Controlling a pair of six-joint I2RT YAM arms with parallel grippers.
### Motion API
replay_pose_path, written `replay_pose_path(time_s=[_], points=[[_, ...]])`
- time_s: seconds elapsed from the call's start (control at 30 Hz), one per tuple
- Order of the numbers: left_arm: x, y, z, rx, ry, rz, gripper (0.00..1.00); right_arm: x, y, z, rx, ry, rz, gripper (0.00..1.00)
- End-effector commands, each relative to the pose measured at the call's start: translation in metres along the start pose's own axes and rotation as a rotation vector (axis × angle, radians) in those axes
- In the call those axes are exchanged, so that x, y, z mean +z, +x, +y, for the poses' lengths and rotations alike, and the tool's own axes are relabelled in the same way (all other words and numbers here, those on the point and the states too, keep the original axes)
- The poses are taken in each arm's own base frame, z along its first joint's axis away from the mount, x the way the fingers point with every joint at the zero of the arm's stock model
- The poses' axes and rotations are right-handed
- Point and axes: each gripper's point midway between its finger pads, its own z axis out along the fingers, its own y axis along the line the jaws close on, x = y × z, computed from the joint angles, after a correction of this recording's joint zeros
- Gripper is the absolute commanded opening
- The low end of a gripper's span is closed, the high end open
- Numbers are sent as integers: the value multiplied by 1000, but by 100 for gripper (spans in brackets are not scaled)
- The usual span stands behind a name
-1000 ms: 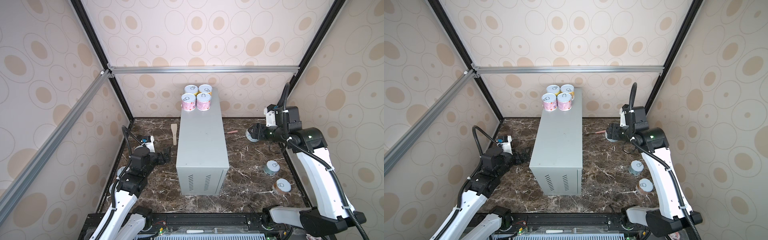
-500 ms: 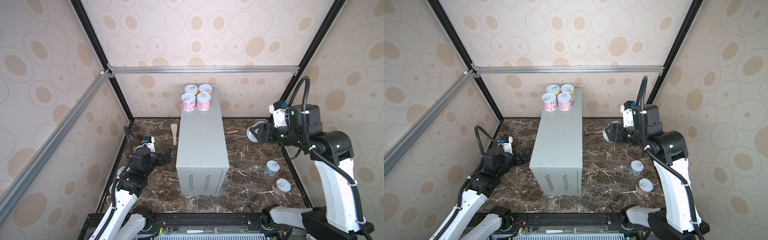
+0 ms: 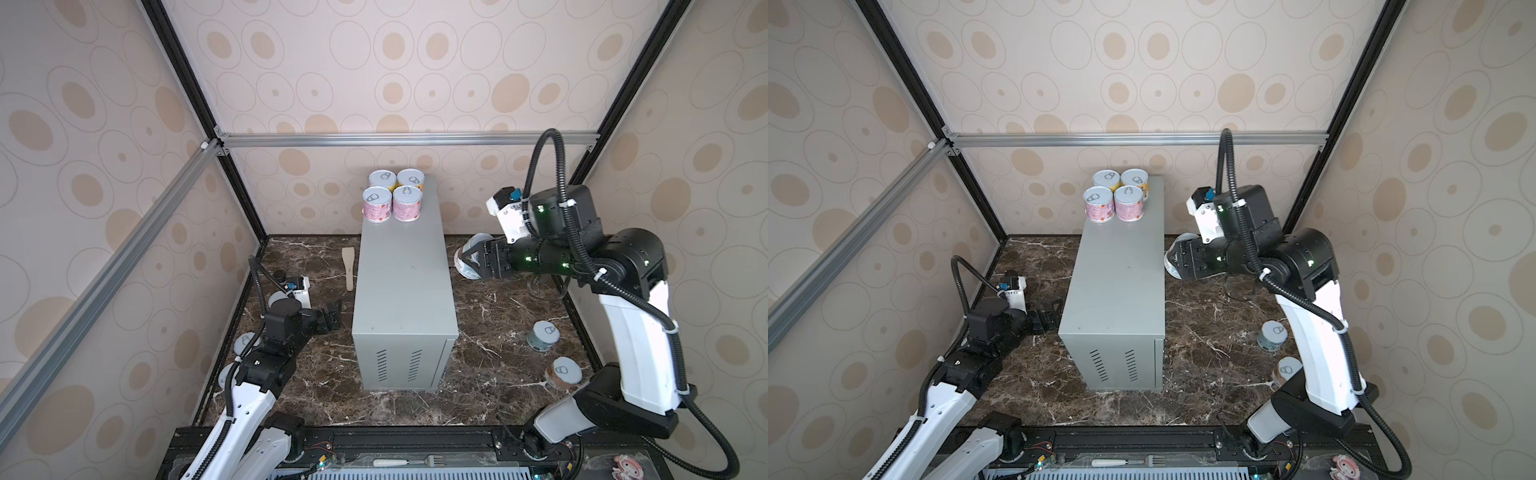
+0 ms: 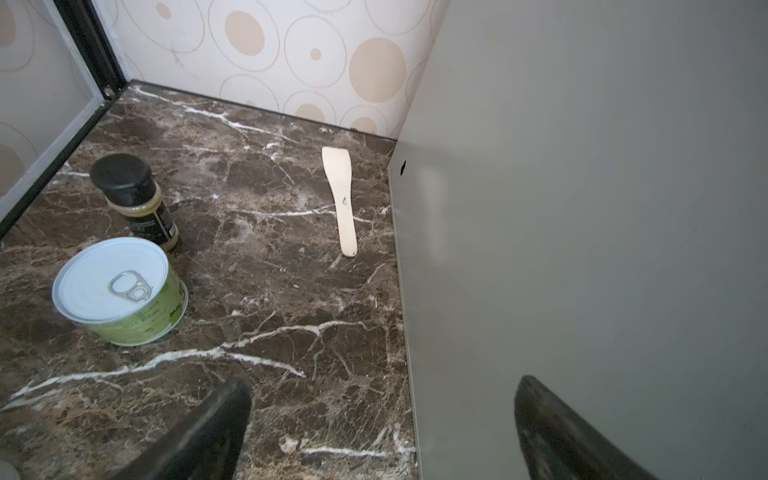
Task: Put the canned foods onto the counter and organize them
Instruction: 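Carry the light blue can over the cabinet top toward the pink cans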
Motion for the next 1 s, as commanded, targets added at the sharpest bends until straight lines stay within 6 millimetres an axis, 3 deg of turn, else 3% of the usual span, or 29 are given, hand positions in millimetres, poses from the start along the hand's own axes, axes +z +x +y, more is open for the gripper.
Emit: replay_pose_path(time_s=[0.0, 0.17, 0.47, 0.63, 0.97], points=[[-3, -7, 2, 22, -4, -44, 99, 1, -11, 13, -64, 14, -43, 53], [-4, -6, 2, 23, 0, -50, 99, 27, -12, 42, -131, -9, -24, 53], [-5, -5, -3, 17, 34, -50, 99, 63, -15, 69, -177, -42, 7, 56], [-7, -7, -5, 14, 42, -64, 99, 78, -16, 73, -197, -30, 13, 59], [-8, -6, -7, 13, 60, -63, 99, 103, -12, 81, -206, -37, 57, 79]])
